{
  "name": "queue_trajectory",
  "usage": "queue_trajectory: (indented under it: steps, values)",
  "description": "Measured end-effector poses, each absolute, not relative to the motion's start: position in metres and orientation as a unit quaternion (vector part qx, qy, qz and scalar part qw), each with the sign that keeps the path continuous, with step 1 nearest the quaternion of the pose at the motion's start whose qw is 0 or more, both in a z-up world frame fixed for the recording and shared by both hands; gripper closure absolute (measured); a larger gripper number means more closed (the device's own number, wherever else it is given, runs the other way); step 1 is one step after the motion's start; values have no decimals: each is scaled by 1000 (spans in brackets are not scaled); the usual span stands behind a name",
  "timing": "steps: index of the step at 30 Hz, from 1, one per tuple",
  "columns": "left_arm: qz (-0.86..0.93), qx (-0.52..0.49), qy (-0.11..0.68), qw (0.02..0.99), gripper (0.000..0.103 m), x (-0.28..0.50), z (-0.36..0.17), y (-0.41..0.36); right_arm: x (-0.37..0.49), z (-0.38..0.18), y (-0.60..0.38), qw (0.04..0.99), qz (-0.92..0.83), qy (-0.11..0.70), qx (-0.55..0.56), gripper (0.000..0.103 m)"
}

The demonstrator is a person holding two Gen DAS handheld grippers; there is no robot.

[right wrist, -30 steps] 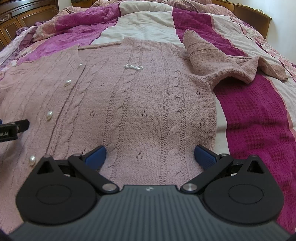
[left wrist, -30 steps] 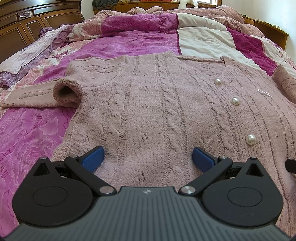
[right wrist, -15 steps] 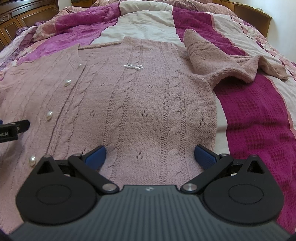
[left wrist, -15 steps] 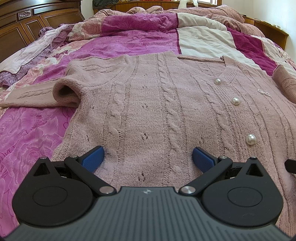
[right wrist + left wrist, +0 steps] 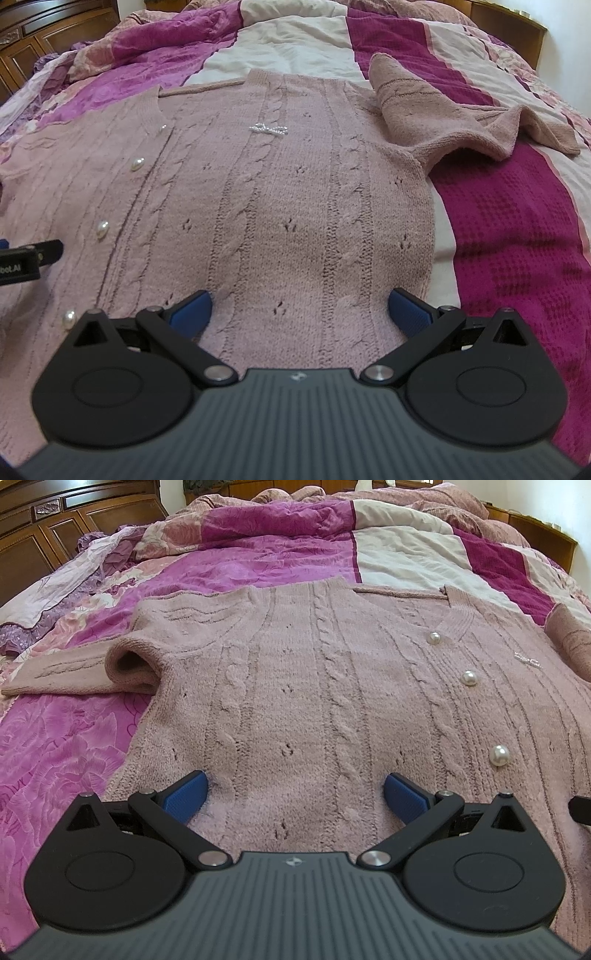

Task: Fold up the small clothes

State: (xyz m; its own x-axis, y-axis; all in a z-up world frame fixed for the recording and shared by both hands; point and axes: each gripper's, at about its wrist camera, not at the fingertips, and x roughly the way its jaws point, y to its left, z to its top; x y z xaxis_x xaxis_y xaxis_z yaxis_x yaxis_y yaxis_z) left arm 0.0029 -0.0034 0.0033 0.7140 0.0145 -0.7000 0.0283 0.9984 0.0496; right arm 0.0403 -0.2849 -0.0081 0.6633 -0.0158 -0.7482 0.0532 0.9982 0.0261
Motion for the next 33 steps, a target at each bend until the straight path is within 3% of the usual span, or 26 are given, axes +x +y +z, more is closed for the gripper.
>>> queue_trajectory:
  steps: [10, 23, 33]
  values:
    - [0, 39, 411, 911, 0, 4, 19, -14, 39, 2, -292, 910, 0, 413, 44, 0]
    - [-31, 27, 422, 906, 0, 4, 64, -39, 38, 50, -345, 914, 41, 369, 165, 0]
    - [-41, 10, 442, 896, 0, 17, 77, -65, 68, 64, -418, 929, -19, 341, 146, 0]
